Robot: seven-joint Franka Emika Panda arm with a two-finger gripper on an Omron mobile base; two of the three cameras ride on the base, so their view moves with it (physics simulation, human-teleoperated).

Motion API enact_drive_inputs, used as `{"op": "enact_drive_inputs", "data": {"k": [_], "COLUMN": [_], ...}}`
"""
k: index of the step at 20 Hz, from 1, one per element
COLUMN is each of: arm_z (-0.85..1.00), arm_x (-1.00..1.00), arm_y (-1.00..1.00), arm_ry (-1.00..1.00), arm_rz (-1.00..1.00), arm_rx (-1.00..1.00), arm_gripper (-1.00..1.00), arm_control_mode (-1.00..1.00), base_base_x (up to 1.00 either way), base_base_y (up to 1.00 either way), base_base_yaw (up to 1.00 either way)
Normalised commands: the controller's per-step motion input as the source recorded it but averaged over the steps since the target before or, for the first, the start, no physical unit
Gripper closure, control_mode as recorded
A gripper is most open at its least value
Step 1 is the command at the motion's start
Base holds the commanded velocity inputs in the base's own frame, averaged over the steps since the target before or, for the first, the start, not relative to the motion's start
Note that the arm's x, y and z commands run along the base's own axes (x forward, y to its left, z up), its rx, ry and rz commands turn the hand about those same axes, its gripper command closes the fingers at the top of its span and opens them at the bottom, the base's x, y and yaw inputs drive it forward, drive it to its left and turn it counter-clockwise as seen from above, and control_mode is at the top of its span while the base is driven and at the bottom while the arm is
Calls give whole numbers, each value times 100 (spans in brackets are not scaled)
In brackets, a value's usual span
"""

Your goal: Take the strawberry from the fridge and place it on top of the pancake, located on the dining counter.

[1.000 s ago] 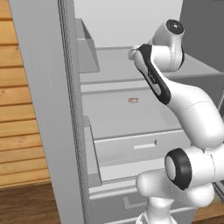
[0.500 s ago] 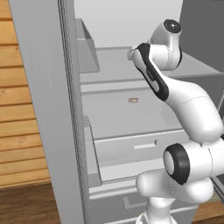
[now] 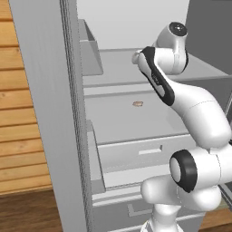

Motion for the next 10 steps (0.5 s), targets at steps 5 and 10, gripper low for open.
{"op": "enact_drive_inputs", "data": {"k": [5, 10], "arm_z": [-21, -6], "arm_x": [3, 1], "arm_y": [0, 0], "arm_ry": [0, -1], "arm_rz": [0, 2], "arm_rx": [0, 0], "arm_gripper": [100, 100], "arm_control_mode": [-100, -100], "base_base_x": [0, 0], "base_base_y": [0, 0], "base_base_yaw": [0, 0]}}
